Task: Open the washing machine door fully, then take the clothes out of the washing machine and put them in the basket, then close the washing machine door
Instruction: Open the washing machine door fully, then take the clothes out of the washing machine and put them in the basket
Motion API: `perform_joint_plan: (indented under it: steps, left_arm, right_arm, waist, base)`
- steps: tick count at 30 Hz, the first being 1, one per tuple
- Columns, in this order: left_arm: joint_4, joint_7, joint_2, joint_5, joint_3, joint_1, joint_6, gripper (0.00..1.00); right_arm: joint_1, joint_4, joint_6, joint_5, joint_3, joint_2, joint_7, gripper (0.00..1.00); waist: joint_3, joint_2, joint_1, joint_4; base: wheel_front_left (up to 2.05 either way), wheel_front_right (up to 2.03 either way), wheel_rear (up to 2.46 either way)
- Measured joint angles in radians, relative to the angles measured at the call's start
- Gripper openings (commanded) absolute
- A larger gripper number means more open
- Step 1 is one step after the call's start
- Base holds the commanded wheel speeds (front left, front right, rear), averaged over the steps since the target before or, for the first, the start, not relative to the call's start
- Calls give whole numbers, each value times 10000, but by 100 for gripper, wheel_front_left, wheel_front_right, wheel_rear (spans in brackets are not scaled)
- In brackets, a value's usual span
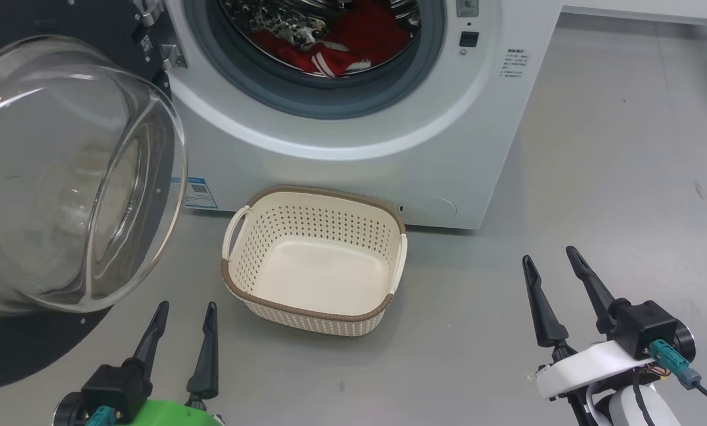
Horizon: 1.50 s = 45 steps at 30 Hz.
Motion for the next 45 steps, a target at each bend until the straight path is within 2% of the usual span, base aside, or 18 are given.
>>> perform_joint_plan:
  steps: [22,45]
  left_arm:
    - [-178,571,50,217,-188,-2,50,100]
    - [-213,788,48,286,-336,-4,188,100]
  right_arm:
    - [508,-376,-8,23,92,92,0,100]
    - [649,-583,-13,90,-54,107,0,100]
  waist:
    - [-65,0,0,-1763]
    - [-64,0,0,-1803]
  base:
    - [0,0,0]
    - [0,0,0]
